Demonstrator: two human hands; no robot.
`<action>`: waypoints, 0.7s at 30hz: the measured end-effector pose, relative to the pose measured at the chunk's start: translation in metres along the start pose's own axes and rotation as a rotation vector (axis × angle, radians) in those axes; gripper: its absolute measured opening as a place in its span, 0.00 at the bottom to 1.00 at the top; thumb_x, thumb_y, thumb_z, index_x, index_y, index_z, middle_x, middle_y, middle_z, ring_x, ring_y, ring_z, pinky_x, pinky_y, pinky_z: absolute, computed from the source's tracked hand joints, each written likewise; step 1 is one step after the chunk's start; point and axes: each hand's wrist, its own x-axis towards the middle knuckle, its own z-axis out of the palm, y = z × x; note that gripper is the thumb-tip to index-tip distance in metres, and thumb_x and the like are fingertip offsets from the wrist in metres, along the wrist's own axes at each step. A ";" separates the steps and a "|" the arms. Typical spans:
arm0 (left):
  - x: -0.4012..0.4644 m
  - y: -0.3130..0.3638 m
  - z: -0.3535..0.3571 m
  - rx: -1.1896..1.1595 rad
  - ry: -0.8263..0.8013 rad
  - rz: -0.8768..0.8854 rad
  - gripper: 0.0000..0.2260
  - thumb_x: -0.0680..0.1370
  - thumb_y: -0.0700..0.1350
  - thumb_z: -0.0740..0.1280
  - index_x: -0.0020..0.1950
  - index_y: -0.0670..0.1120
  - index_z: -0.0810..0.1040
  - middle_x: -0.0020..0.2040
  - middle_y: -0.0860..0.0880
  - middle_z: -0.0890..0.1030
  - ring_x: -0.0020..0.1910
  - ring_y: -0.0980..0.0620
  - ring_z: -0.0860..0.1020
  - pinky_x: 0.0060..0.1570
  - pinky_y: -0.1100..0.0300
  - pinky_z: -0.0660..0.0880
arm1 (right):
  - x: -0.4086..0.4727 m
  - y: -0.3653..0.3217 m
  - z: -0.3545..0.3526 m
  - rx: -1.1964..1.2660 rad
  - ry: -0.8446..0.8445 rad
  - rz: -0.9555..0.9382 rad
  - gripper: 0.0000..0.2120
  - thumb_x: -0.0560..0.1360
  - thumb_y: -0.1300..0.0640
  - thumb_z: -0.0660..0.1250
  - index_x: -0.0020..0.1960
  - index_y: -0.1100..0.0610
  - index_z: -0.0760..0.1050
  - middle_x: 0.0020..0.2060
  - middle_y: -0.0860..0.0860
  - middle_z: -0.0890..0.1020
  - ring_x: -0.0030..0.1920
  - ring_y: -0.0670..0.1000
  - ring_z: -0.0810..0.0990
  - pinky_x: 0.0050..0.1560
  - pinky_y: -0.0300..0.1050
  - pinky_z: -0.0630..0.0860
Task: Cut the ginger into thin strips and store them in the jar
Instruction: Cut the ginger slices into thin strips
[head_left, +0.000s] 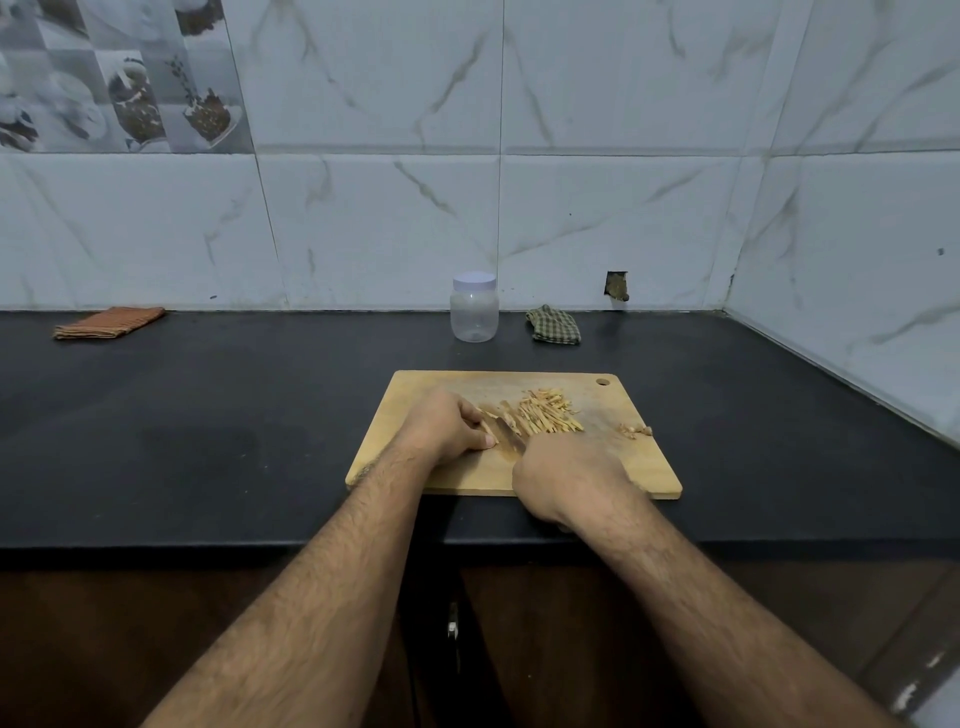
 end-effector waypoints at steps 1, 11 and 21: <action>0.000 0.000 0.000 0.003 -0.002 -0.001 0.19 0.71 0.47 0.78 0.61 0.47 0.82 0.57 0.51 0.83 0.56 0.53 0.79 0.61 0.59 0.73 | -0.001 0.000 0.001 0.000 -0.006 -0.008 0.15 0.80 0.56 0.57 0.62 0.57 0.76 0.51 0.53 0.78 0.48 0.53 0.76 0.51 0.48 0.76; 0.003 -0.002 0.003 -0.029 0.048 0.000 0.13 0.73 0.44 0.75 0.57 0.47 0.84 0.57 0.51 0.83 0.57 0.52 0.79 0.61 0.58 0.73 | 0.010 -0.011 -0.003 -0.006 0.006 -0.018 0.15 0.80 0.59 0.58 0.63 0.58 0.76 0.57 0.54 0.80 0.54 0.56 0.79 0.52 0.48 0.76; 0.000 0.000 0.006 -0.027 0.129 -0.024 0.13 0.71 0.45 0.77 0.54 0.47 0.83 0.49 0.52 0.82 0.49 0.53 0.78 0.50 0.62 0.72 | 0.018 -0.016 -0.002 -0.024 0.014 -0.032 0.16 0.81 0.58 0.55 0.64 0.57 0.75 0.61 0.54 0.79 0.59 0.56 0.78 0.50 0.48 0.72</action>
